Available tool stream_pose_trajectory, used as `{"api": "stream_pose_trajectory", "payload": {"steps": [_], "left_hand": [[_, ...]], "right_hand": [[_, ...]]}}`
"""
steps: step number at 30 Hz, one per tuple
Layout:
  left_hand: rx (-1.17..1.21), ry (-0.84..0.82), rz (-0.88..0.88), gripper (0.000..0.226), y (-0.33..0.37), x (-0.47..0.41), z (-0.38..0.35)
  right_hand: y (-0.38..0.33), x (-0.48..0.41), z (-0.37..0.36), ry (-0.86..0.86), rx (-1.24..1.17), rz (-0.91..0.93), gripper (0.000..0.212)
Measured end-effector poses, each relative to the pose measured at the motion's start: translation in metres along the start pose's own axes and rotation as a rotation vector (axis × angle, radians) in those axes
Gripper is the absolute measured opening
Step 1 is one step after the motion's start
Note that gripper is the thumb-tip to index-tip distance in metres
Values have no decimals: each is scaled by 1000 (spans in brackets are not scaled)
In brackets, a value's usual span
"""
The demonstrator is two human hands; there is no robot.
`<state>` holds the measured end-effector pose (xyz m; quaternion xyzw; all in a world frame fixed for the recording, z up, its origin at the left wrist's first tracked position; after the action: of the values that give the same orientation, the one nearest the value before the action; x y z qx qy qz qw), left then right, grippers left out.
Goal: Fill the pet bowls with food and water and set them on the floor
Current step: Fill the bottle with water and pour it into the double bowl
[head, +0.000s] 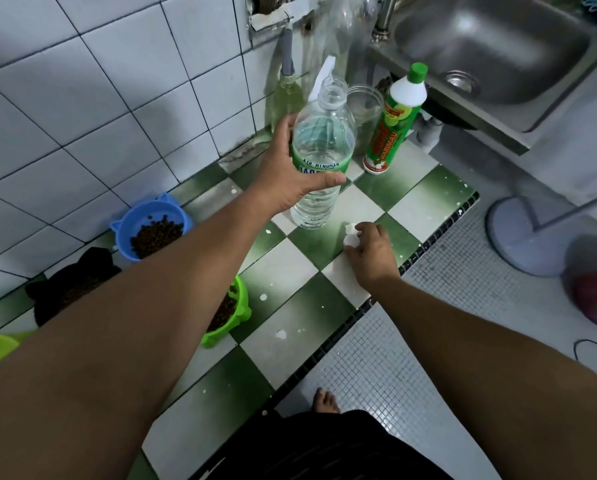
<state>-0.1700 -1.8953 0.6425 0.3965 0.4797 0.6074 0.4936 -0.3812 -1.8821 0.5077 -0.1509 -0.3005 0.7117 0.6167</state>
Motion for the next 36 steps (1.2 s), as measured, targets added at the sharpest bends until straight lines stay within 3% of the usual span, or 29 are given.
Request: {"api": "stream_pose_trajectory", "payload": {"steps": [4,9,17,20,23,28,36], "left_hand": [[-43,46,-18,106,8,-1,-5],[3,239,-51,94,14,10,6],[103,470,-97,90,35,45,40],[150,557,-100,89,36,62,58],[161,621,-91,83,37,83,77],[132,737,-81,86,38,121,113],[244,994,-33,79,18,190,166]], "right_hand": [[-12,-1,15,40,9,37,46],[-32,-5,29,91,-39,96,56],[-112,0,28,60,-168,311,106],[-137,1,23,40,-241,333,115],[-159,2,9,-11,-296,364,114],[-193,23,-19,-151,-396,473,91],[-248,69,-46,-192,-392,570,79]]}}
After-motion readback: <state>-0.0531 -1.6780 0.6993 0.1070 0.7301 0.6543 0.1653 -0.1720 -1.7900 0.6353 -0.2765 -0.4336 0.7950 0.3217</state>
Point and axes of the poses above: each hand's wrist, its own x-axis away from the middle knuckle, its own z-axis out of the back of the hand, y = z × x, the point moved 9 cm from there along -x, towards the middle knuckle, and after that the axes turned 4 degrees about x, right-handed, at the moved point
